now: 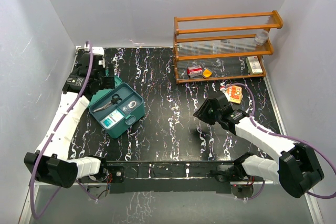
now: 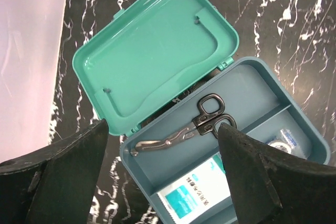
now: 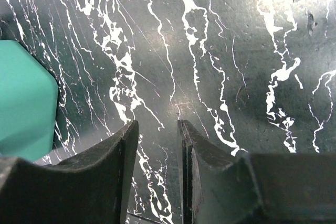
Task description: Organize the medicine kit
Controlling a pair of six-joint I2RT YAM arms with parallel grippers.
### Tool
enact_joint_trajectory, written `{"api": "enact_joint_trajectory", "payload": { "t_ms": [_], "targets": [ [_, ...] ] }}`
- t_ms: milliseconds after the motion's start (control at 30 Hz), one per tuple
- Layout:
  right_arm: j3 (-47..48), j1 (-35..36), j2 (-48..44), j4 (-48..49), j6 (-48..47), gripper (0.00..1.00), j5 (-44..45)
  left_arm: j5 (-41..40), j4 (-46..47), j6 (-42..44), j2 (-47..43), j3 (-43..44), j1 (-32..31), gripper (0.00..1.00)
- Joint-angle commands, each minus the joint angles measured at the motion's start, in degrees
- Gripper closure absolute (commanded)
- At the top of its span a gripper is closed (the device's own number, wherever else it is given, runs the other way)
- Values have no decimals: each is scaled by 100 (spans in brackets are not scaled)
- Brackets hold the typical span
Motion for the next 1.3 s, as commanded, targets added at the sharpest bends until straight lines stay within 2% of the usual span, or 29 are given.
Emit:
{"api": "enact_joint_trajectory", "payload": {
  "t_ms": [0, 200, 333, 633, 833, 1100, 1267],
  "targets": [
    [77, 34, -99, 488, -185, 66, 180, -449, 44, -1460, -546, -301, 208, 16],
    [-70, 34, -116, 631, -290, 66, 128, -2, -368, -2299, -903, -837, 776, 15],
    [-96, 32, 27, 735, -321, 66, 63, 367, -523, -2721, -1119, -1334, 1005, 11],
    [95, 34, 437, 854, -396, 66, -54, 1025, -107, -2641, -1117, -2053, 1291, 9],
    [188, 36, 609, 883, -432, 67, -85, 1154, -82, -2581, -963, -2180, 1504, 8],
    [260, 30, 721, 912, -427, 68, -93, 2629, 417, -2624, -1143, -2504, 1526, 8],
    [235, 34, 725, 917, -441, 68, -82, 3544, 616, -2624, -1173, -2651, 1533, 13]
  ]
}}
